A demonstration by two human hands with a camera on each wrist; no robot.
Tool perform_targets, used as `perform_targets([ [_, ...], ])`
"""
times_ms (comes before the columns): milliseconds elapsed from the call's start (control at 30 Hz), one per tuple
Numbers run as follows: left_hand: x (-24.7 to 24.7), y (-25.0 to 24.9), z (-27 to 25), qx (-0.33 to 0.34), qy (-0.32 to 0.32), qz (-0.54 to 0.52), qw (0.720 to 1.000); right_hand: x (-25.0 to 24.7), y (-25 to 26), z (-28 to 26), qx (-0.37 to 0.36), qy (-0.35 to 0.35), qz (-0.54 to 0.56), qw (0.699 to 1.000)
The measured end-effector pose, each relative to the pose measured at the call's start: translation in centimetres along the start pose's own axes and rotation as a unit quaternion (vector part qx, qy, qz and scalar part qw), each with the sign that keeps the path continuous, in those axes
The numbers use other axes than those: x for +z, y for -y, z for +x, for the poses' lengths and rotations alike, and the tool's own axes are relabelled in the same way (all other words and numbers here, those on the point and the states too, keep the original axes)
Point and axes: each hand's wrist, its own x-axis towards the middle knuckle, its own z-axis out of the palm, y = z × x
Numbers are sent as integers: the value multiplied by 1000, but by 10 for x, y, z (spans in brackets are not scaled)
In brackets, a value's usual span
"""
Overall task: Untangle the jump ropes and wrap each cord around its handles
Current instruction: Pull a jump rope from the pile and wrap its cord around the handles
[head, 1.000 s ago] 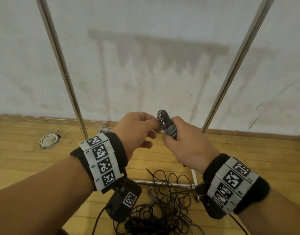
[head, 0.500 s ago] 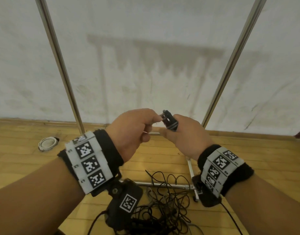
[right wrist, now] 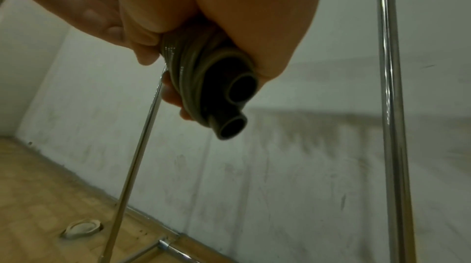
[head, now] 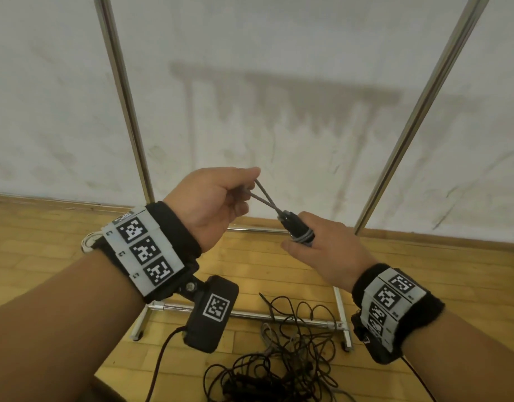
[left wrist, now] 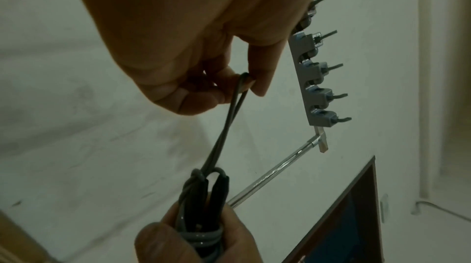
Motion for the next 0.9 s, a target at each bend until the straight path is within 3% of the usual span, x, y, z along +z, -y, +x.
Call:
perform_targets([
  [133,2,4,-1,40,53,36,997,6,8,-1,20,22,48,998],
  [333,8,18,-2,-4,142,96,985,-8,20,-1,46,106,168,979],
  [533,10,18,-2,15,152,155,976,-35,41,-7,38,19,299,953],
  [733,24,3,-11,69,120,133,981,-59,62,-19,17,-46,321,946],
  [900,52,-29,-13,97,136,260,951,-106,68,-24,0,-98,303,948],
])
